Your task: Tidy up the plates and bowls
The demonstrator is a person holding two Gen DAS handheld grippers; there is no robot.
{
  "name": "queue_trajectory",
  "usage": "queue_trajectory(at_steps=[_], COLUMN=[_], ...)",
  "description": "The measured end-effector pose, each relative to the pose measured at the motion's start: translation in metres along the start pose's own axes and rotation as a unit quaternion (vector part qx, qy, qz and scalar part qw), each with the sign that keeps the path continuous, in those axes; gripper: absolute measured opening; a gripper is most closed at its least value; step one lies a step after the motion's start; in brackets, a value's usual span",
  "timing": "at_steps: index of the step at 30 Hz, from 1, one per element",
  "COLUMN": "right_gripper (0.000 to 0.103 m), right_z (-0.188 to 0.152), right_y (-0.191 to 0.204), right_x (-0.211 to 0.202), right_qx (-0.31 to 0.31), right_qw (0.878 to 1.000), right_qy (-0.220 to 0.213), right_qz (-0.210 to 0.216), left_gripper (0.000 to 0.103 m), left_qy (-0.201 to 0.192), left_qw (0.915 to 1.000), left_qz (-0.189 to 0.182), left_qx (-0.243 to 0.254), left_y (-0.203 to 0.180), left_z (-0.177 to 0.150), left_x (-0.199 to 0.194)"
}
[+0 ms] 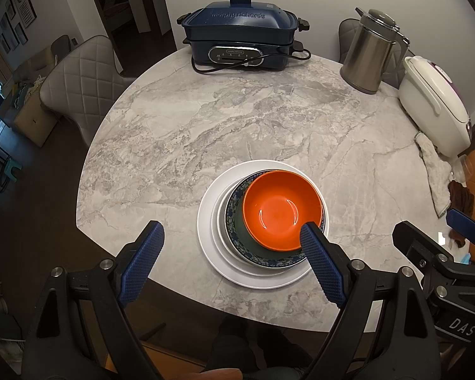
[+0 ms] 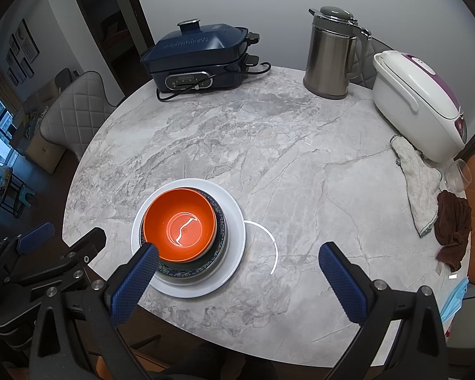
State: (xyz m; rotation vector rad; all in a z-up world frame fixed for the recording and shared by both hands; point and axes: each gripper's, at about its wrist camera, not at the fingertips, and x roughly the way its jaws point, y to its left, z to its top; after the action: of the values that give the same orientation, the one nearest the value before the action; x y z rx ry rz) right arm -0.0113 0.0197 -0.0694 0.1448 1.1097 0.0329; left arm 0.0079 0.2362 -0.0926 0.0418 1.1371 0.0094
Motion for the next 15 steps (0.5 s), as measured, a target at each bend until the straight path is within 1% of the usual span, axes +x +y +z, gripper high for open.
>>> queue_trajectory(at_steps=[15], right_gripper=[0.103], right_z=[0.0003], right_y=[0.0009], right_x=[0.0000], right_qx=[-0.001], right_qw=[1.000], right_qy=[0.001], right_qz=[-0.001], left_gripper=[0.088], left_qy=[0.001], left_qw=[1.0000], left_qz=[-0.001], left_qx=[0.001], left_y=[0.0005], left_z=[0.0005], left_x=[0.0008])
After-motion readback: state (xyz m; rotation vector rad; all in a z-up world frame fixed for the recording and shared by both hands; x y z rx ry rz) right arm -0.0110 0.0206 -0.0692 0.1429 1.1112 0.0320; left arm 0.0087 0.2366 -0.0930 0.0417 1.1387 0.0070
